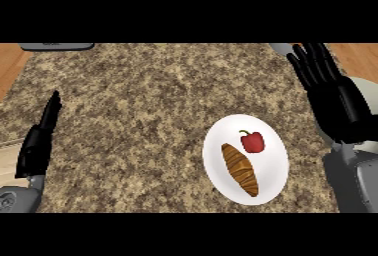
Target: Pick the bell pepper from the plate and place it in the bowl
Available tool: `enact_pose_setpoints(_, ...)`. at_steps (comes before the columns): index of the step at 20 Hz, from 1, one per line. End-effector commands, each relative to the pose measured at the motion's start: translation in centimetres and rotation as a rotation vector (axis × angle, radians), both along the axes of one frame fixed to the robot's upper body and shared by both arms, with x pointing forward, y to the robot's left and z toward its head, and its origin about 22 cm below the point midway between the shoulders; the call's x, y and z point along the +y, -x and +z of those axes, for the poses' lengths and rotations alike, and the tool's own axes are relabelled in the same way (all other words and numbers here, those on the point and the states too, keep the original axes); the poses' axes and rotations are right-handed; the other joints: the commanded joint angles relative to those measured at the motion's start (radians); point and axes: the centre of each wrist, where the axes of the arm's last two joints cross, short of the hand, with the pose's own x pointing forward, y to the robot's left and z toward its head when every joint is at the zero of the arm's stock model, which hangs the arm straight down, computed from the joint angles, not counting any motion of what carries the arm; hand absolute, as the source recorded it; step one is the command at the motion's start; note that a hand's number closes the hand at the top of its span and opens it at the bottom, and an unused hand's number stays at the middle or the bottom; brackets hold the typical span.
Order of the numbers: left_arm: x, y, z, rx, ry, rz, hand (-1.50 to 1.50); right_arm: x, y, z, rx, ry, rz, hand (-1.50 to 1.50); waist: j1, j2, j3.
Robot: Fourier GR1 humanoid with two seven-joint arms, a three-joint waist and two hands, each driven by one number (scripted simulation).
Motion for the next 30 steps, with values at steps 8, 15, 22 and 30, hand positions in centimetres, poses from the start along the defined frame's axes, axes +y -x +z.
enact_pose_setpoints(8,-0.4,-1.0,2.3,0.043,0.182,0.051,0.00,-9.4,2.1,4.5,-0.158,0.854,-0.218,-1.50,-0.043,0.011,-0.020)
enact_pose_setpoints(15,-1.0,-0.5,4.4,0.068,0.251,0.020,0.00,-7.1,12.0,-9.3,-0.168,0.745,-0.349,-1.50,-0.010,0.010,0.002)
enact_pose_setpoints(22,-1.8,-0.1,5.5,0.074,0.228,-0.003,0.00,-9.3,13.3,-5.9,-0.126,0.751,-0.442,-1.50,0.017,0.017,0.000)
enact_pose_setpoints(30,-1.2,1.4,4.4,0.098,0.240,-0.016,0.00,-6.1,9.4,1.8,-0.101,0.869,-0.429,-1.50,0.036,0.017,-0.001)
